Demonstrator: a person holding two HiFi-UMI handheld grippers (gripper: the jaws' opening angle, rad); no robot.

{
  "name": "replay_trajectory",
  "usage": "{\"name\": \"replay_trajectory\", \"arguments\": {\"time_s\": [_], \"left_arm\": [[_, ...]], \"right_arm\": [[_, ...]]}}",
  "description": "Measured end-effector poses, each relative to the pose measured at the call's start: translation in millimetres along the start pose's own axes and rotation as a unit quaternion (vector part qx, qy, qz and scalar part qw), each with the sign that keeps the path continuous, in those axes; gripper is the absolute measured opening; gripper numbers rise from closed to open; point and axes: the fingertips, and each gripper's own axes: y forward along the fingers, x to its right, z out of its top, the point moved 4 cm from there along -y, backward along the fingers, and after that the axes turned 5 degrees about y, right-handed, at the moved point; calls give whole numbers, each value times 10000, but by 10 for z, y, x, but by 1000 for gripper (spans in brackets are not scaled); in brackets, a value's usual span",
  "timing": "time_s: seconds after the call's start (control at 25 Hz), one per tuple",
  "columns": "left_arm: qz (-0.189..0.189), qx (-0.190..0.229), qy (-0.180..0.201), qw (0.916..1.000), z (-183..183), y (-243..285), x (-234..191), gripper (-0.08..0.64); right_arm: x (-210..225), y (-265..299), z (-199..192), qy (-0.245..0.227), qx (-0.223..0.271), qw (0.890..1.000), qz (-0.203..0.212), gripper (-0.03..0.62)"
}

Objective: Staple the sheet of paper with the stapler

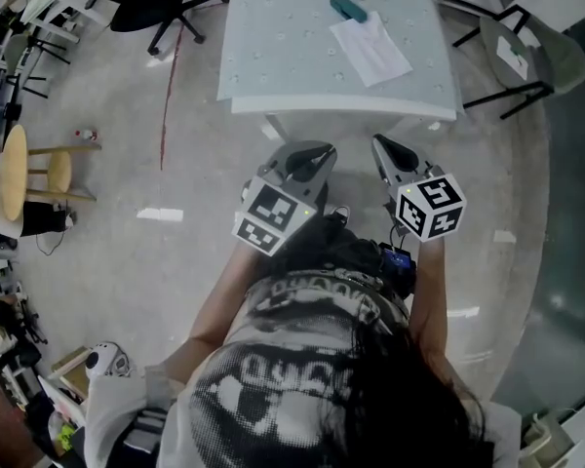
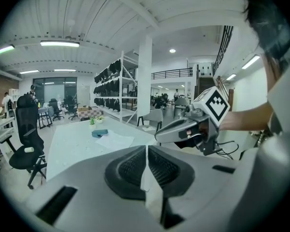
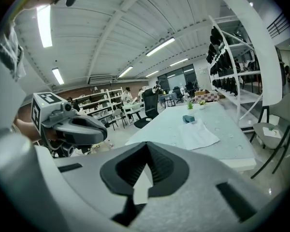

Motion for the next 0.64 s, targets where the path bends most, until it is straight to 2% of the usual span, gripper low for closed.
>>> {"name": "replay_trajectory", "arguments": {"time_s": [0.64], "left_arm": [[181,17,-75,9998,-80,-144,105,10]], "right_arm": [[-162,-66,-132,-76,-102,9997,191,-8]]}}
